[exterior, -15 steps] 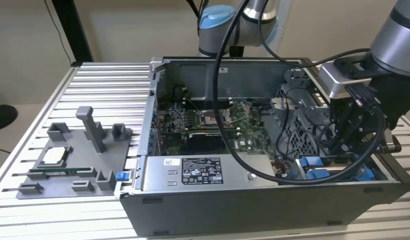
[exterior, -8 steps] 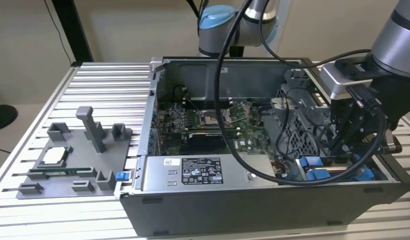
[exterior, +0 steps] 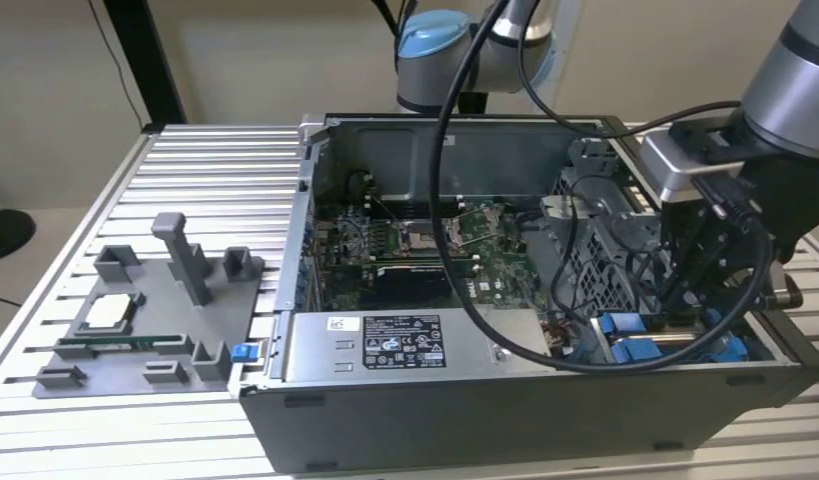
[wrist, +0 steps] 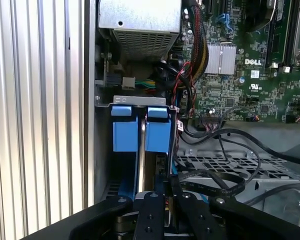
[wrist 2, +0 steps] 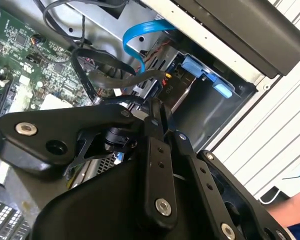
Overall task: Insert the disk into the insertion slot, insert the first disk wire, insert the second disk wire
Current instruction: 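Insert the second disk wire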
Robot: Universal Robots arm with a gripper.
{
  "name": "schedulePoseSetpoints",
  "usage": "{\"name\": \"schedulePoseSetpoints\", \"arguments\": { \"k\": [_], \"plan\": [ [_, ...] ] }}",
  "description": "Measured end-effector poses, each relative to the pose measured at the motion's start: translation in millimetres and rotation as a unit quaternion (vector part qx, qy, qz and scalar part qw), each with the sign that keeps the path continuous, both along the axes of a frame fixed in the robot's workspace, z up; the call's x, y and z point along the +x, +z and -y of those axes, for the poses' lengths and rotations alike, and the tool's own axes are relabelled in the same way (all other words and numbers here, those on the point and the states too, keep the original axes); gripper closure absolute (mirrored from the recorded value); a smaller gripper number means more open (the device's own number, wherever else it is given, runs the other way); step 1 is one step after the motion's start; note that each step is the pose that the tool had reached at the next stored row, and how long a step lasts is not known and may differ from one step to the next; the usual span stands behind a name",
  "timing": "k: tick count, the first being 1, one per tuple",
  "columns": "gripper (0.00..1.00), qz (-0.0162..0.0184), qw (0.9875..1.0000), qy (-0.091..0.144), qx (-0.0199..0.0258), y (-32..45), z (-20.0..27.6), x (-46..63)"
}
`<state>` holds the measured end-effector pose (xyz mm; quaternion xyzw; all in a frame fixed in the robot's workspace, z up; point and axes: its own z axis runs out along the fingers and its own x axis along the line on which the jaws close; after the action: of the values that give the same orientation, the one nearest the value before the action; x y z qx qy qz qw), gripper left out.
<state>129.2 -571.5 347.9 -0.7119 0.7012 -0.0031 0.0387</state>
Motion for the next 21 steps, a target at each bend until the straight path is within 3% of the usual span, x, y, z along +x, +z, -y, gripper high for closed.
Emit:
{"name": "schedulePoseSetpoints", "arguments": {
  "k": [21],
  "plan": [
    [1.0,0.0,1.0,-0.001,-0.0001,-8.1,0.0,0.8]
  ]
}}
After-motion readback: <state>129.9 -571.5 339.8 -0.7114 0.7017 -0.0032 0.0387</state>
